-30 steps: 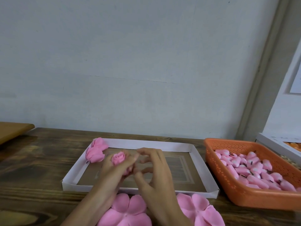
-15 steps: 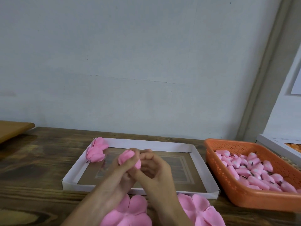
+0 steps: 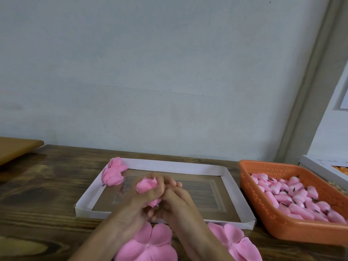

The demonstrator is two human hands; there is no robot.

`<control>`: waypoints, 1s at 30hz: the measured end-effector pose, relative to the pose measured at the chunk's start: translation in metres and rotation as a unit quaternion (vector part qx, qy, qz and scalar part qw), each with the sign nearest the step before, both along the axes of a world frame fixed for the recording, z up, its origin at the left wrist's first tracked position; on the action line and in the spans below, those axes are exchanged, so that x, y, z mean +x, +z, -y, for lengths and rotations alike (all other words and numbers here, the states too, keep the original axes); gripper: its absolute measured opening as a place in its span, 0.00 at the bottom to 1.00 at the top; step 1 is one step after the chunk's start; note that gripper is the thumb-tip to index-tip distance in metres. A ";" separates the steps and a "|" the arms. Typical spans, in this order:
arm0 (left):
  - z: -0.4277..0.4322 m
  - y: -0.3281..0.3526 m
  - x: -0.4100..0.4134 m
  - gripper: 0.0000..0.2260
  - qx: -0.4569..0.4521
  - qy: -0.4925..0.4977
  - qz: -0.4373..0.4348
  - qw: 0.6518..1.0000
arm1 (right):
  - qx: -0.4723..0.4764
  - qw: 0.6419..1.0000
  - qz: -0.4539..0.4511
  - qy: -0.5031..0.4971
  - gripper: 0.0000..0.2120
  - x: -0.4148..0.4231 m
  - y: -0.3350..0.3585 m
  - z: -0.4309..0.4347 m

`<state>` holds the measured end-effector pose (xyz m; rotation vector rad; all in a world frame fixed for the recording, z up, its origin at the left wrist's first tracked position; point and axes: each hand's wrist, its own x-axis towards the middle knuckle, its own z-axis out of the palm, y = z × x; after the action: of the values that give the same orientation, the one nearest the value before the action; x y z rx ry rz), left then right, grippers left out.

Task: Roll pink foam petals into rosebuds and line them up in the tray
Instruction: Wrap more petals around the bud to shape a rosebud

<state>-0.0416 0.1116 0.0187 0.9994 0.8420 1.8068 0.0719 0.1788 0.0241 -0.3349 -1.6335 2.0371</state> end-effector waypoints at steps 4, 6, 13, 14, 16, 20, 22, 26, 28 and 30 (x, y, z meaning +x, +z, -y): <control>0.002 0.003 0.003 0.23 -0.010 0.004 -0.023 1.000 | 0.004 1.000 -0.009 0.000 0.11 0.001 0.000 0.000; 0.003 0.005 0.003 0.26 -0.017 0.024 -0.040 0.999 | 0.026 0.999 -0.015 -0.016 0.11 -0.001 0.000 0.001; 0.001 0.008 0.009 0.24 -0.020 0.058 -0.031 0.998 | 0.129 0.986 -0.068 -0.075 0.08 0.001 -0.007 -0.002; 0.000 0.007 0.010 0.26 -0.024 0.068 -0.024 0.997 | 0.156 0.981 -0.063 -0.091 0.07 0.002 -0.009 -0.002; -0.002 0.006 0.013 0.27 -0.029 0.086 -0.007 0.996 | 0.219 0.966 -0.045 -0.128 0.11 0.002 -0.011 -0.001; -0.004 0.006 0.013 0.17 0.001 0.074 0.024 0.997 | 0.355 0.906 -0.023 -0.231 0.14 0.002 -0.014 0.002; -0.006 0.007 0.013 0.14 0.009 0.065 0.023 0.998 | 0.403 0.864 -0.020 -0.301 0.08 0.002 -0.015 0.003; -0.009 0.002 0.011 0.13 0.001 0.081 0.048 0.996 | 0.451 0.802 -0.016 -0.391 0.07 0.002 -0.015 0.005; -0.008 0.003 0.010 0.15 -0.008 0.088 0.037 0.995 | 0.469 0.781 -0.015 -0.412 0.08 0.003 -0.014 0.004; -0.007 0.006 0.009 0.17 -0.016 0.090 0.027 0.995 | 0.469 0.777 -0.022 -0.419 0.09 0.003 -0.014 -0.001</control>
<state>-0.0327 0.1189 0.0246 0.8731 0.9486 1.9565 0.0753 0.1794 0.0105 -0.4962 -1.7789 0.4618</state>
